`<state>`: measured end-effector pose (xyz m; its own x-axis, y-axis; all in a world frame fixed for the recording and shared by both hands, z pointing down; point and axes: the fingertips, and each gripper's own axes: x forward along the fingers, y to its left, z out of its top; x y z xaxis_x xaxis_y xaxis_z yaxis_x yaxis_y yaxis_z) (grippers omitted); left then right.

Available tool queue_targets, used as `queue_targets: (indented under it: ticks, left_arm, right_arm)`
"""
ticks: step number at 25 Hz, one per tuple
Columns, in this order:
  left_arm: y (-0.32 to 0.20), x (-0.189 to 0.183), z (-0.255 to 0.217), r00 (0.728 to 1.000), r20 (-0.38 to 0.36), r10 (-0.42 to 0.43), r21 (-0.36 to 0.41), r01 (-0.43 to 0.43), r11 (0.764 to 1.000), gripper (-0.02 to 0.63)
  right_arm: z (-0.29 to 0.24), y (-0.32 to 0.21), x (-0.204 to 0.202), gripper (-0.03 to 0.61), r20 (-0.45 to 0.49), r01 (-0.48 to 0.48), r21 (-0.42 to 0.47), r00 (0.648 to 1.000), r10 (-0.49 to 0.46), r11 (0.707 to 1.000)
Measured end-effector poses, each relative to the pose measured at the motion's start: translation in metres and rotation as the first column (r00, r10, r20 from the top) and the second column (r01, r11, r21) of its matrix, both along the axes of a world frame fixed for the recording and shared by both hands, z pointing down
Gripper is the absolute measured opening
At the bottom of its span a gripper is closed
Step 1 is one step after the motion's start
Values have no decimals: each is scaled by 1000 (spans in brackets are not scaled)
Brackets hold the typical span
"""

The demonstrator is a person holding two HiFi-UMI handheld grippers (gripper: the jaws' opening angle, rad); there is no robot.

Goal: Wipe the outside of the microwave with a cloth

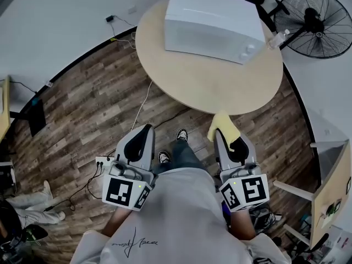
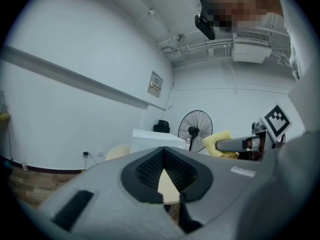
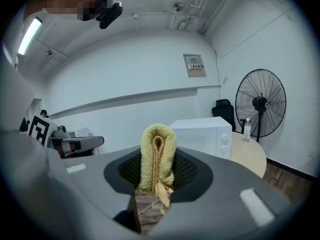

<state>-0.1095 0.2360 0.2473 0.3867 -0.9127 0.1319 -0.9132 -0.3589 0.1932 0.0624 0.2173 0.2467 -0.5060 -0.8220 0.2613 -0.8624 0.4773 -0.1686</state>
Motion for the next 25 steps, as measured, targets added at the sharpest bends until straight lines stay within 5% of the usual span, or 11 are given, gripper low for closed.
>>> queue_targets:
  ticks: [9, 25]
  left_arm:
    - [-77, 25, -9, 999, 17, 34, 18, -34, 999, -9]
    - [-165, 71, 11, 998, 37, 55, 1, -55, 998, -8]
  right_arm:
    - [2, -79, 20, 135, 27, -34, 19, 999, 33, 999]
    - [54, -219, 125, 135, -51, -265, 79, 962, 269, 961]
